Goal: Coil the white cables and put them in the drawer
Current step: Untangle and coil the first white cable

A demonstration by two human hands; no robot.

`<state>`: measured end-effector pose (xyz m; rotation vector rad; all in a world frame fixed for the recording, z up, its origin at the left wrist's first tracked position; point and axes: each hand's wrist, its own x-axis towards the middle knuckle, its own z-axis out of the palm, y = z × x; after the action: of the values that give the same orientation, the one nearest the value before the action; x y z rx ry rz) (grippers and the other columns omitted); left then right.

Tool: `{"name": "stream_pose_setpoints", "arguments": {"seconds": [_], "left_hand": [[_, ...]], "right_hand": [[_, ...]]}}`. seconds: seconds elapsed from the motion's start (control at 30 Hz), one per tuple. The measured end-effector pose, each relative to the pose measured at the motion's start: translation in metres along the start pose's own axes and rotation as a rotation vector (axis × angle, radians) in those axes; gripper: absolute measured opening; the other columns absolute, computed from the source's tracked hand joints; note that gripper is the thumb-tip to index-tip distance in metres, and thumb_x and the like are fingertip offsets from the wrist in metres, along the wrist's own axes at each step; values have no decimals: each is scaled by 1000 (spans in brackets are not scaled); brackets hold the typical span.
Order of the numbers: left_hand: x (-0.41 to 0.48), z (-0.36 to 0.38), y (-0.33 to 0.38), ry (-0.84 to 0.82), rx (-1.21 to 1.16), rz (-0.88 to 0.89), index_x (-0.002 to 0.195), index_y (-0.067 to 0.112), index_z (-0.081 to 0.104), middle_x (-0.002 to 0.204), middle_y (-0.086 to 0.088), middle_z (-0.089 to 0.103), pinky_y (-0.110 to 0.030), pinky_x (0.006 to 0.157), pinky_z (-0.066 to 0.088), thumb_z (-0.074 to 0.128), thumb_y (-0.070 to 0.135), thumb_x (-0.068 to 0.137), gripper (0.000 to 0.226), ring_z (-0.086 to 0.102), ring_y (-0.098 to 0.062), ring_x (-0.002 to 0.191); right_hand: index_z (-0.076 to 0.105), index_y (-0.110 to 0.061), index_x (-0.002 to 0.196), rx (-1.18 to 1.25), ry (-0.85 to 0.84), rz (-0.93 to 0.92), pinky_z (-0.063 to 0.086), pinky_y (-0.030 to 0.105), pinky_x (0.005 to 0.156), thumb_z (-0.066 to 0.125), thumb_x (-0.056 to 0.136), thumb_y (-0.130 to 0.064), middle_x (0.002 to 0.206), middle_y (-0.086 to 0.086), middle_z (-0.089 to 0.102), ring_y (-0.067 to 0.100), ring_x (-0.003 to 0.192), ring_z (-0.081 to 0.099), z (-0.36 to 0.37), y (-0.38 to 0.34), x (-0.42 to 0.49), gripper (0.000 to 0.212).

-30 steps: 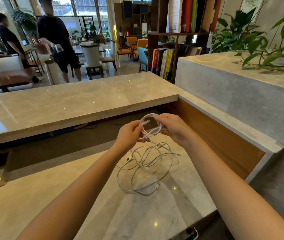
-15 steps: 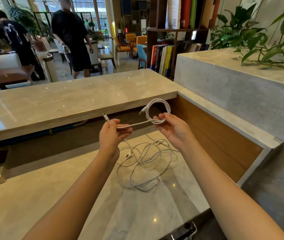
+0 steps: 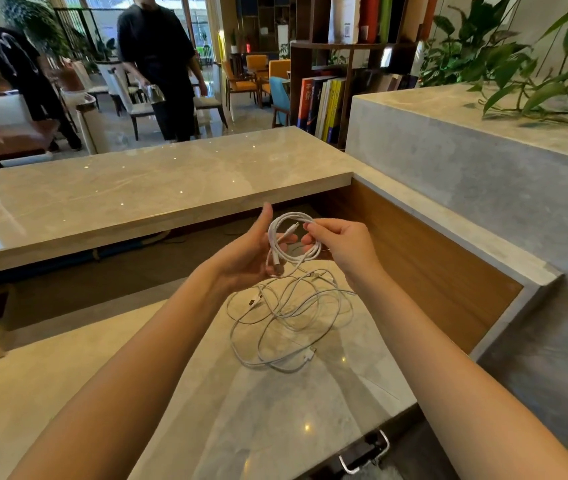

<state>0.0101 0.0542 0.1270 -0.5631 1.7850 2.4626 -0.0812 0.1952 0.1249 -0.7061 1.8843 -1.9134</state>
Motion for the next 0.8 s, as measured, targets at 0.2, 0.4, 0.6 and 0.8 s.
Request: {"name": "stream_pose_setpoints", "arguments": {"seconds": [0.2,0.4,0.6,0.8], "left_hand": [[8,1,-12,27,216,152,109,6,68,72,3,60,-17,53,41,47,21,96,29,51,-5,58],[6,-2,-24,5,-33,114,72,15,75,58,2,52,-22,62,38,44,20,97,40,46,-8,57],[11,-3,-42,-130,-508,158,76,11,60,42,5,41,-21,63,36,36,28,97,36,44,-9,46],[17,-14,-54,-77,-398,117,73,11,51,36,8,30,-22,53,41,32,30,100,38,28,-7,35]], "right_hand": [[72,-12,91,-168,63,-1,59,31,66,60,90,-15,79,12,71,19,68,68,-1,6,3,13],[70,-4,98,-28,25,196,57,30,63,62,88,-14,73,8,66,18,68,64,1,13,5,17],[70,-6,99,-175,-104,294,52,24,60,64,87,-19,85,10,66,17,74,61,8,31,6,19],[59,-21,116,-465,-247,-122,47,25,77,64,86,-26,104,-1,58,10,89,54,8,33,2,30]]}}
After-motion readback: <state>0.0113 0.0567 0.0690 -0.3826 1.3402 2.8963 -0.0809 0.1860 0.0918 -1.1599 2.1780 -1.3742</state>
